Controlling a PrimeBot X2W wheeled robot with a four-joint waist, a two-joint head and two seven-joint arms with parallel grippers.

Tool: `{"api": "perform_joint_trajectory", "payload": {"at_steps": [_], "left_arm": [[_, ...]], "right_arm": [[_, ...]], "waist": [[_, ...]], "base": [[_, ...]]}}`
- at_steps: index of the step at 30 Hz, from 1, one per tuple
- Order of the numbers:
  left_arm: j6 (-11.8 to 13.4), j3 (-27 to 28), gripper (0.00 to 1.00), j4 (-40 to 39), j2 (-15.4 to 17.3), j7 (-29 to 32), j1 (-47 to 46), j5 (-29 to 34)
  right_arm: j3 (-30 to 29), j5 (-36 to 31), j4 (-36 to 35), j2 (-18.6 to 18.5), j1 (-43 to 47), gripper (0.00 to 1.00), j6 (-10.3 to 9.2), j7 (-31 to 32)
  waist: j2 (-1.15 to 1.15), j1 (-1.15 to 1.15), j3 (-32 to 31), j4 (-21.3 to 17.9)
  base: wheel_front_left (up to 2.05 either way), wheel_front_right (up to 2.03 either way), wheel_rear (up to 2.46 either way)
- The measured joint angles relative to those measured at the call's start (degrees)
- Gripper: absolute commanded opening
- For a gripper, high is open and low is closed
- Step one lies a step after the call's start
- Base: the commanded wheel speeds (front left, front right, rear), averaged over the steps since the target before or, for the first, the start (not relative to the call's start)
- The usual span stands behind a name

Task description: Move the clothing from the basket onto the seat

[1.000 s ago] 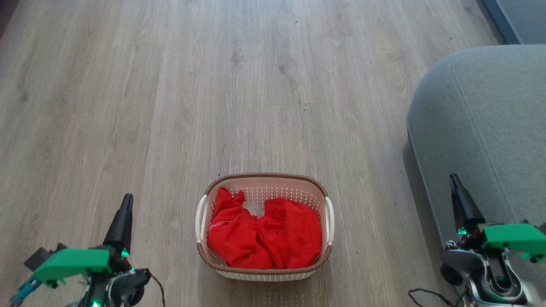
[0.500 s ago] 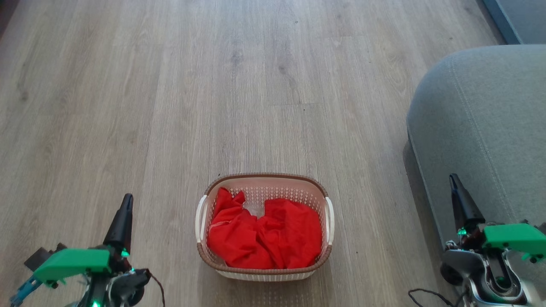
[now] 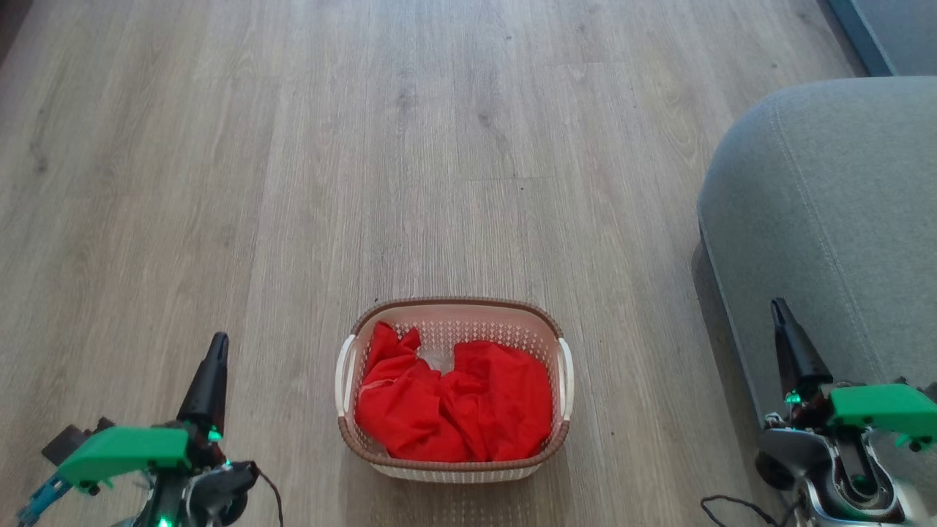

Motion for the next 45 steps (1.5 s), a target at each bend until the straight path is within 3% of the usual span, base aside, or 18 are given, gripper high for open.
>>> {"api": "perform_joint_trajectory", "payload": {"at_steps": [1,2,10,27,45], "left_arm": [[0.0,0.0,0.0,0.0,0.0,0.0,0.0,0.0],[0.0,0.0,1.0,0.0,0.0,0.0,0.0,0.0],[0.0,0.0,1.0,5.7,-0.5,-0.1,4.2,0.0],[0.0,-2.0,1.0,7.6,0.3,-2.7,0.7,2.9],[0.0,-2.7,1.0,8.5,1.6,-5.7,-3.6,18.3]], "right_arm": [[0.0,0.0,0.0,0.0,0.0,0.0,0.0,0.0],[0.0,0.0,0.0,0.0,0.0,1.0,0.0,0.0],[0.4,0.0,6.1,0.7,3.4,1.0,0.01,0.0],[3.0,-4.1,8.2,0.4,-0.5,1.0,0.01,-2.7],[4.4,-19.6,10.0,-0.1,-5.4,1.0,0.01,-5.8]], "waist": [[0.0,0.0,0.0,0.0],[0.0,0.0,0.0,0.0],[0.0,0.0,0.1,0.0],[0.0,0.0,0.5,-0.1],[0.0,0.0,1.2,-0.2]], "base": [[0.0,0.0,0.0],[0.0,0.0,0.0],[0.0,0.0,0.0],[0.0,0.0,0.0],[0.0,0.0,0.0]]}}
